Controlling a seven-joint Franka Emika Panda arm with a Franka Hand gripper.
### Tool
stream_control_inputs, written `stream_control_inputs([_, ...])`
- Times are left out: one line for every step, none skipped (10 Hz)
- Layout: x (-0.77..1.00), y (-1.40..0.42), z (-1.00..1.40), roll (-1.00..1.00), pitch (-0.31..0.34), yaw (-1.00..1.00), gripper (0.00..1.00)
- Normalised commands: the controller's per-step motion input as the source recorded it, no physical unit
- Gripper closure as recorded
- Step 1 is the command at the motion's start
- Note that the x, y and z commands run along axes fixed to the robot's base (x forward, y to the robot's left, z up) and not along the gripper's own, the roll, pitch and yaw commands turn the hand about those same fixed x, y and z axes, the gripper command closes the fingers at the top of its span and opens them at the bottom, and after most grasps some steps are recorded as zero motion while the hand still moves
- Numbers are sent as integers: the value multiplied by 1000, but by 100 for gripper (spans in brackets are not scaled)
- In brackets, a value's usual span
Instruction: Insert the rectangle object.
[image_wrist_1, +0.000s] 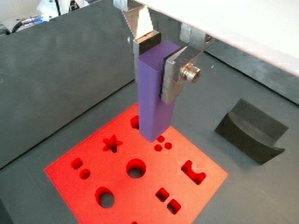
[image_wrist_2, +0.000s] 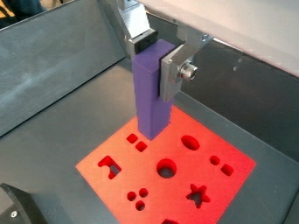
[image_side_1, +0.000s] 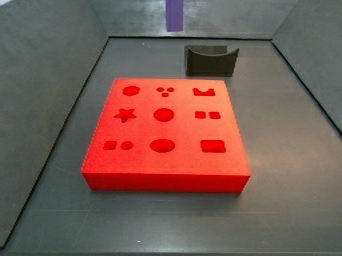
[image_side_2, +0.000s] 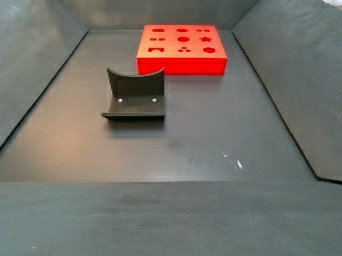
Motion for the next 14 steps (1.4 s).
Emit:
stream_control_inputs([331, -694, -571, 19, -173, 0, 100])
stream_control_inputs([411, -860, -626, 36, -163, -80, 100])
stream_control_inputs([486, -849, -594, 20, -161, -91, 100])
stream_control_inputs([489, -771, -640, 0, -227, -109, 100])
stream_control_inputs([483, -794, -729, 27, -219, -117, 100])
stream_control_inputs([489, -783, -666, 116, -164, -189, 100])
stream_control_inputs([377, -614, -486, 230, -83, -406, 100])
stream_control_inputs([77, -171, -291, 346, 0, -671, 100])
stream_control_inputs([0, -57, -163, 293, 0, -826, 100])
stream_control_inputs([0, -29, -123, 259, -19, -903, 100])
stream_control_inputs([11, -37, -77, 227, -46, -929, 100])
stream_control_inputs([0, -11, -89, 231, -23, -931, 100])
stream_control_inputs([0, -20, -83, 246, 0, -854, 100])
stream_control_inputs([0, -14, -117, 266, 0, -826, 100])
